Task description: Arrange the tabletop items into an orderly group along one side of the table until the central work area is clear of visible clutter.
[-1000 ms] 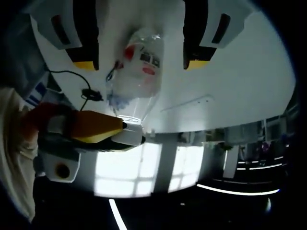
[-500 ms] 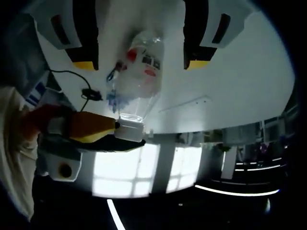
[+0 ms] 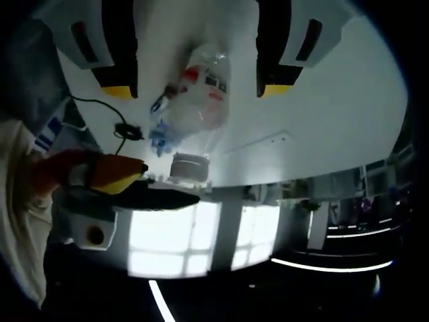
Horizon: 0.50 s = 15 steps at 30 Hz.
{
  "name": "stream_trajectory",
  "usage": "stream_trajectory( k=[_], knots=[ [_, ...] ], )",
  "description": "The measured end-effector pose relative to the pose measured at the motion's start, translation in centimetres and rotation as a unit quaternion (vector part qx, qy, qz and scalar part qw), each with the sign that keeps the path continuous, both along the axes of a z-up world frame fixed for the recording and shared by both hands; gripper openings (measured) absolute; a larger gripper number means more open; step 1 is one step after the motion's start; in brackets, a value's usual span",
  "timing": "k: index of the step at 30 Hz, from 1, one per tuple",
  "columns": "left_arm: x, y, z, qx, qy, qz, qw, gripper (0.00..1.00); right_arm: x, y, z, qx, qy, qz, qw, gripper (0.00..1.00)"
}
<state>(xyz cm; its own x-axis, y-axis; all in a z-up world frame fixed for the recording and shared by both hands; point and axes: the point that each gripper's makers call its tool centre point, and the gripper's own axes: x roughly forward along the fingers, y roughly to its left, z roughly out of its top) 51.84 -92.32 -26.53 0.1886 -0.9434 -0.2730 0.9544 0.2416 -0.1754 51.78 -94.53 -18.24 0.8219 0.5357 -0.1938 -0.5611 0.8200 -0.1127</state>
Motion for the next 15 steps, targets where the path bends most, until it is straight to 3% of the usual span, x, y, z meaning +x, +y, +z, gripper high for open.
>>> stream_trajectory(
  k=[7, 15],
  knots=[
    [-0.6, 0.4, 1.6, -0.001, -0.008, 0.006, 0.9999, 0.68, -1.1, -1.1, 1.2, 0.010, -0.007, 0.001, 0.9999, 0.70],
    [-1.5, 0.8, 3.3, 0.007, -0.020, 0.011, 0.9997, 0.69, -2.5, -2.9, 2.7, 0.011, -0.018, -0.005, 0.9998, 0.75]
  ],
)
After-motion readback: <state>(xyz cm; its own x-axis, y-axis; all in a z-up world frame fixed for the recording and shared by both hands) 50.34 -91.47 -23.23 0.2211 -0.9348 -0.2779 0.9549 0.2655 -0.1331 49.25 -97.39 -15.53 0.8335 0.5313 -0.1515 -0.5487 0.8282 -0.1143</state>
